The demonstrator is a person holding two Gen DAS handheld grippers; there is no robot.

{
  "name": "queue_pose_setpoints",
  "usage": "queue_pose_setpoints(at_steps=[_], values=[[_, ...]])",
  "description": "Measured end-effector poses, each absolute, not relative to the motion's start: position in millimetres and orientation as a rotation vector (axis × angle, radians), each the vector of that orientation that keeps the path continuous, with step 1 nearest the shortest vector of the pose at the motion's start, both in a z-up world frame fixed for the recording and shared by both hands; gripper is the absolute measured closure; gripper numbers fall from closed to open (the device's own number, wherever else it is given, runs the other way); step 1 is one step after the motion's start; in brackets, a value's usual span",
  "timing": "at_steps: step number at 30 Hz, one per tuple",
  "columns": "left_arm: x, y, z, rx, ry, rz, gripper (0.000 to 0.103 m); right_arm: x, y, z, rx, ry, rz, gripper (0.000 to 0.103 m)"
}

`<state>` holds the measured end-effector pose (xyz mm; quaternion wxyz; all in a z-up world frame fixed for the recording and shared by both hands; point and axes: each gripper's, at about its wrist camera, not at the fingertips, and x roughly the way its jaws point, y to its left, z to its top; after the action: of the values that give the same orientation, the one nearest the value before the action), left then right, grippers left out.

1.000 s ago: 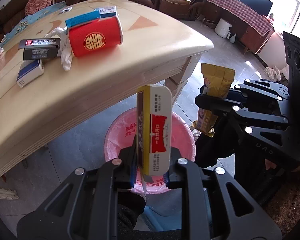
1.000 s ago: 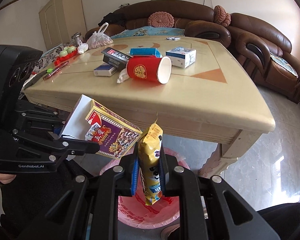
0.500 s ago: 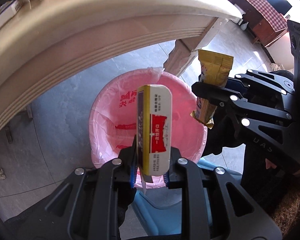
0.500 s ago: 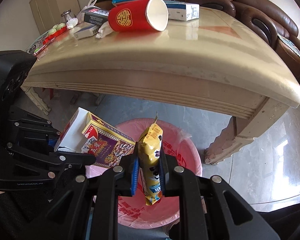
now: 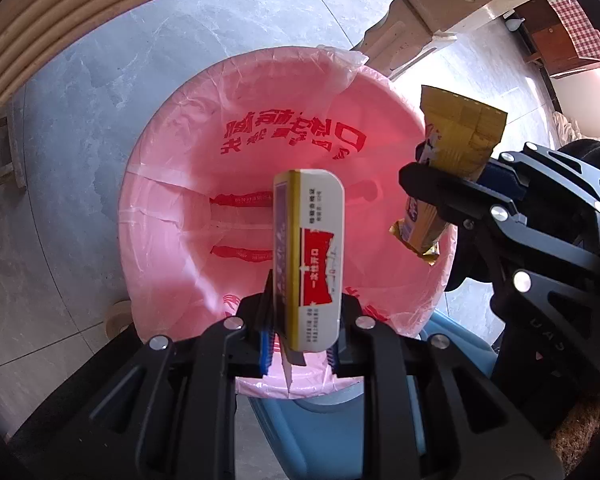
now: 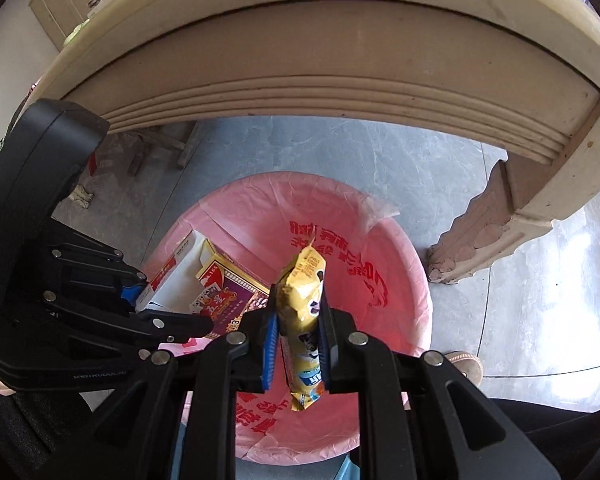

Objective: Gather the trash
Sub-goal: 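Open both tools to drop the bag and box into the bin, then move both tools back toward the table items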

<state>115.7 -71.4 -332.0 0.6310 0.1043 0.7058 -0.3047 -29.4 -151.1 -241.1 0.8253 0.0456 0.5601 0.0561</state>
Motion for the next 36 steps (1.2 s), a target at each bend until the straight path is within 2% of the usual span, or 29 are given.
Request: queue_pose_setpoints(at_steps=[16,20,22,25,30,36], values=[[129,-61,-352,0.219,1.657,-0.642,0.083,-17,-146,-263,0.109,1.267,0.139,0.086],[134,-58,-354,0.212,1.665,-0.621,0.068,-15,-143,-267,0.083,1.278,0.126,0.084],[135,-59,-353,0.219,1.659,-0.623,0.056,-15,-140,-266,0.08,1.281,0.121,0.079],[134,-61,-353,0.242,1.657,-0.613,0.054,-13,-142,-269,0.08,1.29,0.099,0.073],[136,-60,-351,0.241,1.651,-0.603,0.045,-12,-149,-271,0.1,1.3,0.085,0.072],[135,-64,-345,0.261,1.633,-0.604,0.043,-13,-151,-269,0.103,1.301,0.074,0.07]])
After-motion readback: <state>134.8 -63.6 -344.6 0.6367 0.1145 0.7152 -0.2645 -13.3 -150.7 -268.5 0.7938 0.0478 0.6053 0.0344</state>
